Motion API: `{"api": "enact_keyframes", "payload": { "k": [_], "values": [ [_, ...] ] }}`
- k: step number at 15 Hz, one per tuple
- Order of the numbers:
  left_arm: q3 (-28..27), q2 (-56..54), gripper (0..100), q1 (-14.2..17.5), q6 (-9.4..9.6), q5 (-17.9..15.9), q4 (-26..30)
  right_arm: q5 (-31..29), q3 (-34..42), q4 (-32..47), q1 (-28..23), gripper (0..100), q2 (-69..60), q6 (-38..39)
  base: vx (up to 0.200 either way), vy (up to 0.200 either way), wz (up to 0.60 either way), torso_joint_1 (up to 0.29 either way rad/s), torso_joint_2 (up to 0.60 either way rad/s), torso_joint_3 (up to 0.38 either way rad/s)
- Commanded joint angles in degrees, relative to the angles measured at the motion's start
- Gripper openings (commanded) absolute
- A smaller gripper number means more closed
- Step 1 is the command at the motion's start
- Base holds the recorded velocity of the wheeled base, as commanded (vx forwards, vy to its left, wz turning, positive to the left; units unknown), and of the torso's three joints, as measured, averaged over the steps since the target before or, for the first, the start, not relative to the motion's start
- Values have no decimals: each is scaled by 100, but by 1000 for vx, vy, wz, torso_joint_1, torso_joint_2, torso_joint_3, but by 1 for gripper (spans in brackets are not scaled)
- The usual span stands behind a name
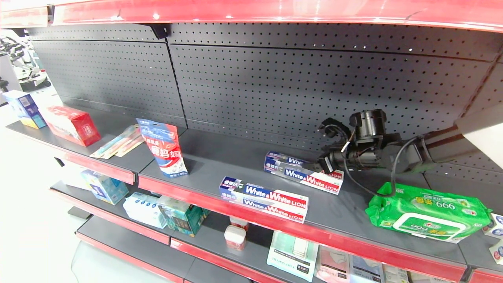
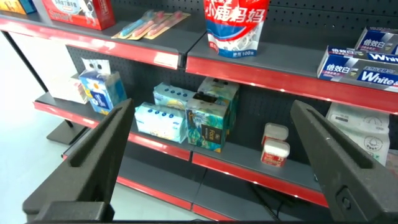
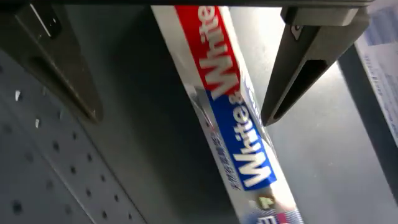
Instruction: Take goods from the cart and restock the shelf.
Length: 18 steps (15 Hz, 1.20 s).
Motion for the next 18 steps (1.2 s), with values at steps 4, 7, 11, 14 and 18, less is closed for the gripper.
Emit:
{"api": "enact_keyframes", "payload": {
  "k": [4, 7, 11, 14, 18],
  "values": [
    [0, 0, 100, 8, 0, 2, -1, -159, 347, 1, -73, 100, -384, 155, 0, 0, 0, 0, 0, 0],
    [0, 0, 100, 8, 0, 2, -1, -159, 655, 27, -20, 100, -393, 5, 0, 0, 0, 0, 0, 0],
    [0, 0, 100, 8, 0, 2, -1, -159, 787, 115, -20, 100, -445, -390, 0, 0, 0, 0, 0, 0],
    [0, 0, 100, -1, 0, 2, -1, -203, 963, 124, -38, 100, -454, -715, 0, 0, 0, 0, 0, 0],
    [0, 0, 100, 8, 0, 2, -1, -554, 919, 124, -29, 100, -410, -786, 0, 0, 0, 0, 0, 0]
  ]
}}
